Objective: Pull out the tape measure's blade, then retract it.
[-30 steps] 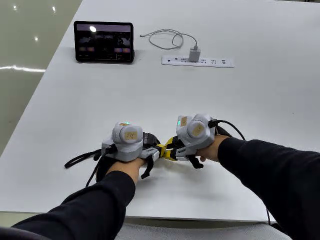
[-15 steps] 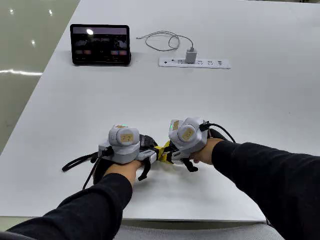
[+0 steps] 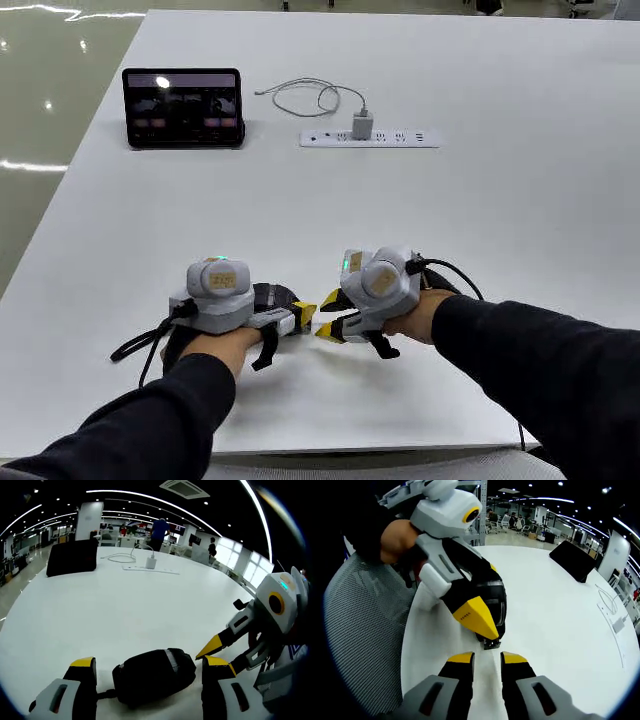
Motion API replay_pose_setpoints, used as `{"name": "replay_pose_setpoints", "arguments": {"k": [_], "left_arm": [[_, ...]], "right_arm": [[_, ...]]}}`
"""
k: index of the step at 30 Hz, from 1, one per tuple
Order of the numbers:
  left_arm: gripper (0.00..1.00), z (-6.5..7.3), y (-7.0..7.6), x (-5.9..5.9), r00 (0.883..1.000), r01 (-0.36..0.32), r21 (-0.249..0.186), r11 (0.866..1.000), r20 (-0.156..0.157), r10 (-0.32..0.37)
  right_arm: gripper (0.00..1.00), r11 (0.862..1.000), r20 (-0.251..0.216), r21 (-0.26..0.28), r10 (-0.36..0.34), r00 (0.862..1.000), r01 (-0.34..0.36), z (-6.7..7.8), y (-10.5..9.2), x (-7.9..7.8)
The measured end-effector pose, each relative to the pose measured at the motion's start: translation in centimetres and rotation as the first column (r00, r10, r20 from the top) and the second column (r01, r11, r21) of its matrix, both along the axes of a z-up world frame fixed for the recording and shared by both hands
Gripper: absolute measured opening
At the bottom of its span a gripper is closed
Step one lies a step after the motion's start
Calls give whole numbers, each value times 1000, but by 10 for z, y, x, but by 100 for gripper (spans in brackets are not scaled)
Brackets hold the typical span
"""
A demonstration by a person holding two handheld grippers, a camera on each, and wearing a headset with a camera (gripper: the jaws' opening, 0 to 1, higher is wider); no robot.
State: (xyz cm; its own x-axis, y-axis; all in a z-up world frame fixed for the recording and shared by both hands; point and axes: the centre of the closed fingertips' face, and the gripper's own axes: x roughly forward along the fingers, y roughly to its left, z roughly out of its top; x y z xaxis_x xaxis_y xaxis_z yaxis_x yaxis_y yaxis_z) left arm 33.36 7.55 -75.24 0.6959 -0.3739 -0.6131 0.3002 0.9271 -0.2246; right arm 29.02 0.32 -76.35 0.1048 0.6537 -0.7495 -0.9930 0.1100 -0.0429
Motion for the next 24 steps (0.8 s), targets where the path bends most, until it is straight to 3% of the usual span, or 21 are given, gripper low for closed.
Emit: {"name": "replay_pose_setpoints", "arguments": {"k": [3, 5, 6, 8, 10, 11, 12, 14, 15, 16, 17, 18, 20, 24], "left_arm": [[100, 8, 3, 3, 997, 61, 16, 998, 39, -61], [100, 16, -9, 2, 977, 180, 17, 984, 115, -180], [100, 20, -5, 1, 973, 187, 53, 981, 131, -193], [100, 14, 2, -7, 973, 211, 103, 972, 75, -220], [100, 15, 4, -8, 974, 208, 77, 975, 71, -214], [100, 17, -5, -15, 968, 245, 13, 970, 57, -245], [100, 18, -5, -18, 969, 243, -8, 970, 58, -242], [100, 13, 3, -25, 960, 274, 52, 960, 35, -276], [100, 13, 3, -28, 956, 290, 55, 955, 34, -293], [100, 18, 0, -29, 948, 308, 44, 950, 68, -311], [100, 17, 2, -33, 945, 320, 49, 946, 59, -322], [100, 13, 7, -38, 934, 352, 103, 931, 36, -357], [100, 12, 8, -41, 923, 373, 129, 919, 45, -381], [100, 20, 14, -45, 929, 359, 71, 931, 67, -363]], "right_arm": [[21, 999, -25, 10, -35, 999, 35, 3, -10, -4], [21, 999, -20, 18, -40, 999, 40, 5, -14, -8], [22, 999, -19, 21, -45, 999, 46, 6, -17, -10], [25, 998, -17, 29, -60, 998, 60, 8, -23, -12], [27, 997, -14, 37, -73, 997, 73, 9, -27, -14], [27, 995, -20, 46, -86, 996, 87, 10, -30, -14], [28, 993, -23, 52, -104, 994, 105, 11, -33, -14], [30, 993, -24, 51, -109, 994, 110, 11, -37, -17], [31, 992, -22, 52, -111, 994, 112, 11, -39, -19], [33, 992, -18, 52, -114, 993, 115, 12, -42, -20], [35, 991, -11, 54, -120, 993, 120, 12, -44, -20], [38, 988, 6, 65, -139, 990, 139, 14, -46, -17], [44, 982, -3, 90, -168, 986, 168, 18, -48, -17], [49, 969, 23, 135, -212, 977, 207, 26, -57, -10]]}}
